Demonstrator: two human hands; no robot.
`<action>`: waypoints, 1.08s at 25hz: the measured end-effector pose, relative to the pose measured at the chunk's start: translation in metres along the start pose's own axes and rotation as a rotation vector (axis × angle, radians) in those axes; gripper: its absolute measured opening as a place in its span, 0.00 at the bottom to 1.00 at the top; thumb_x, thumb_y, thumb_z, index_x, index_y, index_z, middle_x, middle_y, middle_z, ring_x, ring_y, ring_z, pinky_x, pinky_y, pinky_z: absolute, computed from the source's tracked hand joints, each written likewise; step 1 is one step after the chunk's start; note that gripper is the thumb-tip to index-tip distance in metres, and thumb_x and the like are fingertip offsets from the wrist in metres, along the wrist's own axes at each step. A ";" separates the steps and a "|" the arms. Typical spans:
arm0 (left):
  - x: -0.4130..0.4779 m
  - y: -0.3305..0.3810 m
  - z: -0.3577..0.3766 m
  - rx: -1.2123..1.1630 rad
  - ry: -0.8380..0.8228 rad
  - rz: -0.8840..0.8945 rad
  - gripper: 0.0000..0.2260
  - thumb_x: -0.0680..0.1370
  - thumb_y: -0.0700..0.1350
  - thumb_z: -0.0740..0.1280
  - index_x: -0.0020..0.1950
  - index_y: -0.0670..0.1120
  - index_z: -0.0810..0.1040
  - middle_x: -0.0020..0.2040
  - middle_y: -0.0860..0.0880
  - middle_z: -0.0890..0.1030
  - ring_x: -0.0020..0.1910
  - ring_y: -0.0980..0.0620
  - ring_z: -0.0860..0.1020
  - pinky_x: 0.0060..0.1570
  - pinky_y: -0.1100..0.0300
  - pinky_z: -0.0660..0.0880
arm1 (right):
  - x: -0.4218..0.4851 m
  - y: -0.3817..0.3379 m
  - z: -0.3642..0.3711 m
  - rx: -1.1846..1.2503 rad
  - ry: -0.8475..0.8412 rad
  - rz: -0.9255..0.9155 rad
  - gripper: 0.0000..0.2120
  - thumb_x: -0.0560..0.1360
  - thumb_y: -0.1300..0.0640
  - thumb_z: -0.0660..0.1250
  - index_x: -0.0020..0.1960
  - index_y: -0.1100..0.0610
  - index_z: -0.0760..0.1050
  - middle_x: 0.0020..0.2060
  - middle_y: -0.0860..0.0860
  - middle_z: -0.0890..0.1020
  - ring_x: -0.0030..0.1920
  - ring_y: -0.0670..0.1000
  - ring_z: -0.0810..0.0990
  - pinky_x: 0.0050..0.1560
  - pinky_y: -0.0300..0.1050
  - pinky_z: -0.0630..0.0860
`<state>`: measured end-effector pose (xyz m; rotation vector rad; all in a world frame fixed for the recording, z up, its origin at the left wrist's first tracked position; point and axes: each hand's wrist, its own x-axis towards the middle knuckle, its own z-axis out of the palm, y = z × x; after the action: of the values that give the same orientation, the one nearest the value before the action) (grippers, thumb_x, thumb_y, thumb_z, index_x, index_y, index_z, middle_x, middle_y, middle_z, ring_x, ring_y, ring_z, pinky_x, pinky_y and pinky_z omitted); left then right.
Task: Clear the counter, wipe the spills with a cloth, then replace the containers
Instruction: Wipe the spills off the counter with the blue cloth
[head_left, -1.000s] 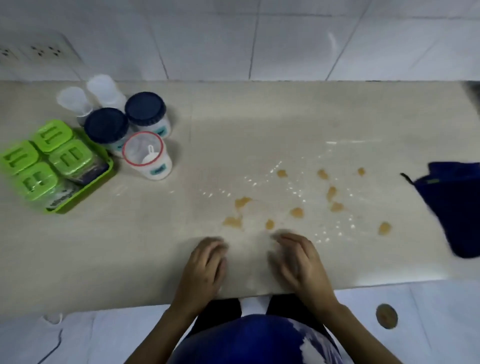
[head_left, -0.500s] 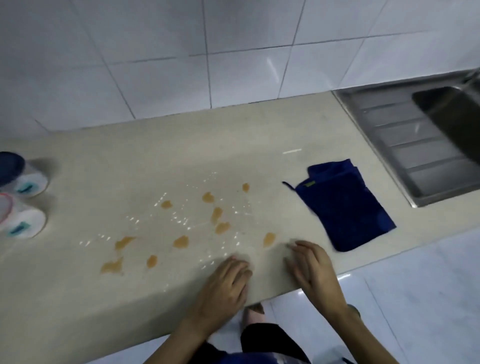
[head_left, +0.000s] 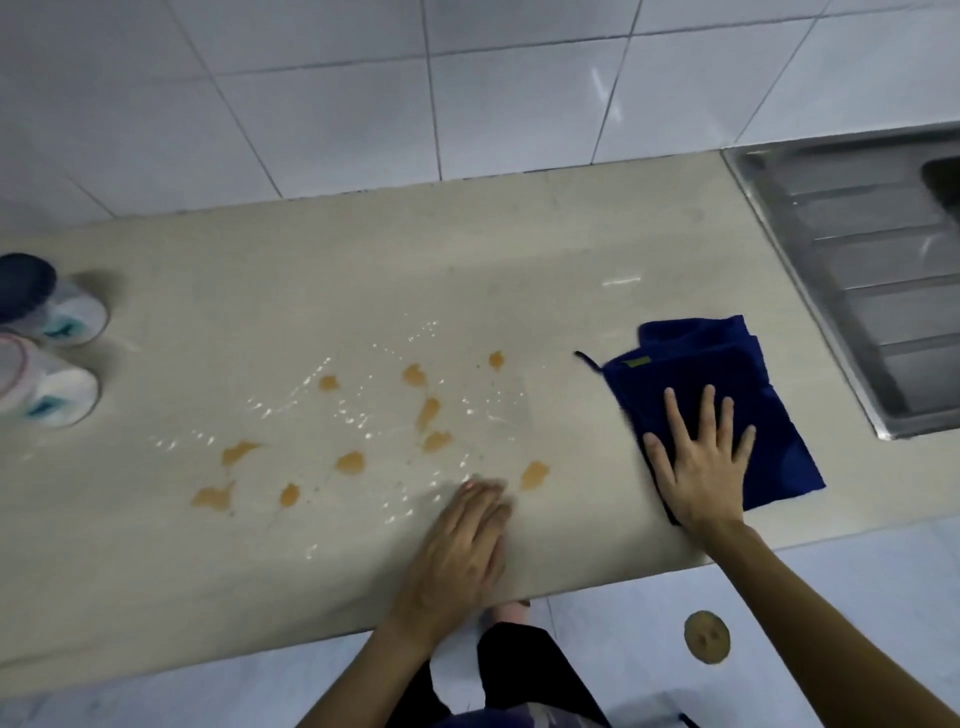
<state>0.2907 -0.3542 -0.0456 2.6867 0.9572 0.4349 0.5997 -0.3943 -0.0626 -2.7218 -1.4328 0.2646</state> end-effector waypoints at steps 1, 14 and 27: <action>-0.006 -0.006 -0.003 -0.014 -0.002 -0.022 0.15 0.78 0.42 0.60 0.62 0.40 0.78 0.65 0.42 0.77 0.66 0.44 0.74 0.70 0.50 0.66 | -0.007 -0.012 0.002 -0.004 -0.003 -0.012 0.31 0.76 0.34 0.41 0.77 0.42 0.46 0.78 0.56 0.48 0.77 0.61 0.43 0.73 0.69 0.44; -0.109 -0.145 -0.087 0.060 0.074 -0.138 0.15 0.78 0.41 0.59 0.59 0.37 0.78 0.62 0.41 0.79 0.64 0.43 0.73 0.72 0.51 0.62 | -0.115 -0.218 0.040 -0.107 -0.087 -0.271 0.27 0.78 0.37 0.45 0.76 0.39 0.48 0.78 0.52 0.50 0.77 0.61 0.46 0.69 0.75 0.46; -0.173 -0.223 -0.105 0.027 0.048 -0.348 0.20 0.79 0.46 0.58 0.67 0.36 0.72 0.70 0.39 0.70 0.70 0.41 0.67 0.70 0.43 0.65 | -0.123 -0.270 0.035 -0.114 -0.115 -0.275 0.37 0.74 0.29 0.43 0.77 0.45 0.46 0.78 0.58 0.45 0.77 0.64 0.41 0.72 0.71 0.43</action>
<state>-0.0024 -0.2836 -0.0564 2.4690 1.4199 0.4141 0.3060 -0.3433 -0.0476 -2.5864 -1.8847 0.3383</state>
